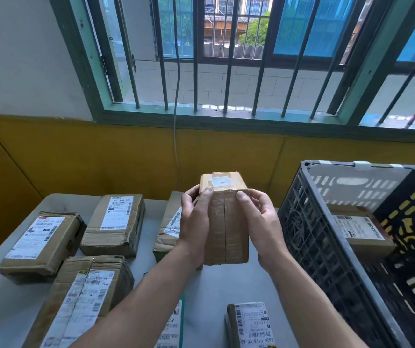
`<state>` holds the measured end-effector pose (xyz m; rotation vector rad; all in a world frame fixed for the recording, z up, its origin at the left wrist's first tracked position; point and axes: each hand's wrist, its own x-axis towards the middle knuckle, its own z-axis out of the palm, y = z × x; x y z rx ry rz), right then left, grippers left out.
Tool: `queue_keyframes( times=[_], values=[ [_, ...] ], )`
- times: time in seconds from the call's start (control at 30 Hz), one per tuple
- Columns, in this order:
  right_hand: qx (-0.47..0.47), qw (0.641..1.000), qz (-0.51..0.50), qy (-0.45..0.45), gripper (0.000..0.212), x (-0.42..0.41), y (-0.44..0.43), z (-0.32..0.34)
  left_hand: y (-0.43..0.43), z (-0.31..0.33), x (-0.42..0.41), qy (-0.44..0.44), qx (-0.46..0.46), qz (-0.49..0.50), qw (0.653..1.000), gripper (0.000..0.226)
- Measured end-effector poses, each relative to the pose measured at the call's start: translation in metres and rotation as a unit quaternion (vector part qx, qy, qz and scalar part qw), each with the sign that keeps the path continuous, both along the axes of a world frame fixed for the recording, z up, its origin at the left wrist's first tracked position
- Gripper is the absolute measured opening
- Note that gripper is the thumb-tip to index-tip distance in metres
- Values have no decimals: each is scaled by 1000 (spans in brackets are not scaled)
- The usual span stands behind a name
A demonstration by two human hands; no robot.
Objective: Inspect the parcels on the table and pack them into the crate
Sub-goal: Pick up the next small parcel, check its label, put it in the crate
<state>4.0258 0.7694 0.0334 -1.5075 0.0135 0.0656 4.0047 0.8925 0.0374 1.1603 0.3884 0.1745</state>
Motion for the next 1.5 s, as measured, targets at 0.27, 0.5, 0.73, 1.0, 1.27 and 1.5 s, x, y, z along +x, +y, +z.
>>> queue_keyframes(
  times=[0.27, 0.5, 0.73, 1.0, 1.27, 1.5],
  values=[
    [-6, 1000, 18, 18, 50, -2, 2, 0, -4, 3, -3, -11, 10, -15, 1000, 57],
    [-5, 999, 18, 32, 45, -2, 1, 1, -3, -3, -1, -19, 8, -14, 1000, 32],
    [-8, 999, -6, 43, 40, 2, -1, 1, -1, -3, -4, -22, 17, -15, 1000, 47],
    [-4, 1000, -11, 28, 29, 0, -1, -1, -3, -1, -4, -32, 30, -1, 999, 39],
    [19, 999, -2, 38, 31, 1, -2, -1, -4, 2, -4, -33, 27, 6, 999, 51],
    [19, 999, -16, 25, 25, 2, -3, -2, -5, 3, -5, -41, 33, 8, 999, 28]
  ],
)
